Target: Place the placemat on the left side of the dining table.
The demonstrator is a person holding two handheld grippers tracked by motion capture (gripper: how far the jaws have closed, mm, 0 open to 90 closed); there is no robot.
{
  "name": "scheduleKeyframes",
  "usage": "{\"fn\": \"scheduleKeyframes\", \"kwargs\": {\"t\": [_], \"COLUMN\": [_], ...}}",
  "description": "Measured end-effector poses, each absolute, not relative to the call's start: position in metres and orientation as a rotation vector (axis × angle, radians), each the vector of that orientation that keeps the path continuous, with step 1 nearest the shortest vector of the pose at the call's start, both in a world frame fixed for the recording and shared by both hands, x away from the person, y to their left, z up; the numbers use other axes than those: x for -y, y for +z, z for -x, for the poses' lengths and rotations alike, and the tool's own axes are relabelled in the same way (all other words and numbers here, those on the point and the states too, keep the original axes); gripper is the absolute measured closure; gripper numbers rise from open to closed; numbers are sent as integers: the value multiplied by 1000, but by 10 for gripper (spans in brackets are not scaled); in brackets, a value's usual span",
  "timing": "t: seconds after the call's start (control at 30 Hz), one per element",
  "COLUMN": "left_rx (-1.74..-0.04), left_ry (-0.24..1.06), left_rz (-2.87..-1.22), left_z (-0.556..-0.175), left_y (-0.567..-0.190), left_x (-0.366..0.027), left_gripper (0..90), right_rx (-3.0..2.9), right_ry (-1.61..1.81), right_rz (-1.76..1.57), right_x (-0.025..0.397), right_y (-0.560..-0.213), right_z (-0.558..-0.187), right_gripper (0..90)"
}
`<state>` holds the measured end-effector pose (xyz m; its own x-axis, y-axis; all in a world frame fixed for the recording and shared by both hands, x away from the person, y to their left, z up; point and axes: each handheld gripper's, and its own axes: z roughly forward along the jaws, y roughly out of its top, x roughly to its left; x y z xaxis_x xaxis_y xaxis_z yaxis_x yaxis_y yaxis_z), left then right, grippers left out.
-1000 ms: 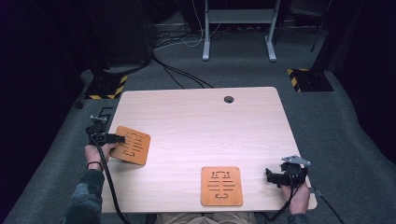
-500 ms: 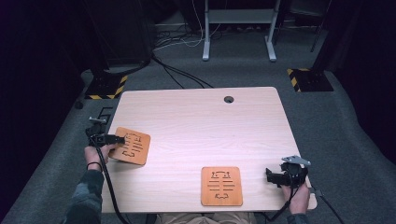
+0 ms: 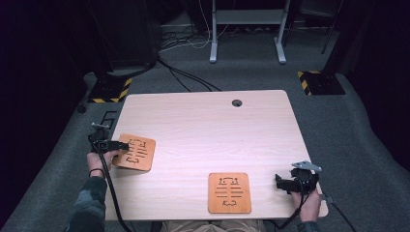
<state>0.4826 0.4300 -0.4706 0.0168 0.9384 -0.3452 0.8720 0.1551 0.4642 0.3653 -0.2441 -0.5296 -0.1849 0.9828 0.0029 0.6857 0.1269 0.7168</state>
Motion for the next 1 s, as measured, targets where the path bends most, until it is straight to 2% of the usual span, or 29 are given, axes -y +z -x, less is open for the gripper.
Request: {"fn": "scheduleKeyframes", "kwargs": {"t": [0.27,1.0], "left_rx": [-1859,-1864], "left_ry": [116,115], "left_rz": [-1666,-1661], "left_z": [-481,-485], "left_y": [-478,-485], "left_x": [-435,-439], "left_gripper": [543,524], "right_rx": [-1932,-1932], "right_ry": [818,819], "right_rz": [-1606,-1607], "right_x": [244,244], "right_y": [-530,-530], "right_z": [-365,-365], "right_gripper": [0,0]}}
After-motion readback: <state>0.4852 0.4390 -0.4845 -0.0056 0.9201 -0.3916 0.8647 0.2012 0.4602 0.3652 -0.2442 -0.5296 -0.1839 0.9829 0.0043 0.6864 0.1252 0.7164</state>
